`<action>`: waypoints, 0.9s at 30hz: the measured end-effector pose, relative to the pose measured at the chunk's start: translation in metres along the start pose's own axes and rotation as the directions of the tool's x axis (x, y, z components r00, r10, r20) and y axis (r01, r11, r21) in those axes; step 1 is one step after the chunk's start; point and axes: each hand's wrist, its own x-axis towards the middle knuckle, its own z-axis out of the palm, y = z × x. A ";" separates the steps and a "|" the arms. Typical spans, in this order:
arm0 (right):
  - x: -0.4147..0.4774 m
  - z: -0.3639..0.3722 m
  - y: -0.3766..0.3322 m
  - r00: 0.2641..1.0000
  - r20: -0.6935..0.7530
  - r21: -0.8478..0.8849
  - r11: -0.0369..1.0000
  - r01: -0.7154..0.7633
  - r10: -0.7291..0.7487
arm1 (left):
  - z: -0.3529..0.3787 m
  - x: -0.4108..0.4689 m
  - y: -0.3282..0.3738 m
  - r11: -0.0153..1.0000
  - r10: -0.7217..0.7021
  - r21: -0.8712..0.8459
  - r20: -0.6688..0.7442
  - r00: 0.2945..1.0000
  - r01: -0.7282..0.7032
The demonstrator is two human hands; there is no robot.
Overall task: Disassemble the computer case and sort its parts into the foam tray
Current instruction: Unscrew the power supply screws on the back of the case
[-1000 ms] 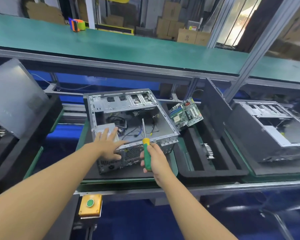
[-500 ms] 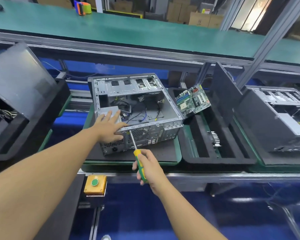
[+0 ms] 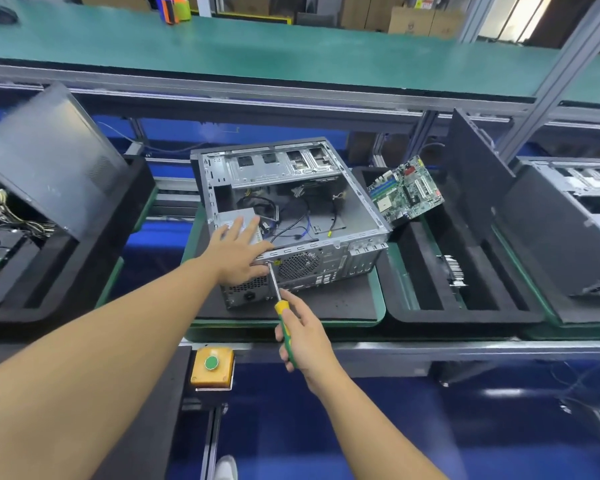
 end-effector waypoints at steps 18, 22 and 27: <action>-0.001 0.002 -0.001 0.997 -0.025 0.049 0.996 -0.077 0.078 | -0.004 -0.004 0.003 1.000 -0.004 -0.025 -0.017 1.000 0.003; 0.003 -0.007 -0.005 0.957 0.142 0.354 0.890 -0.288 0.253 | -0.004 -0.004 0.003 1.000 -0.003 -0.026 -0.018 1.000 0.003; 0.003 -0.008 -0.004 0.889 0.347 0.550 0.703 -0.451 0.298 | -0.003 -0.003 0.002 1.000 -0.004 -0.013 -0.023 1.000 0.003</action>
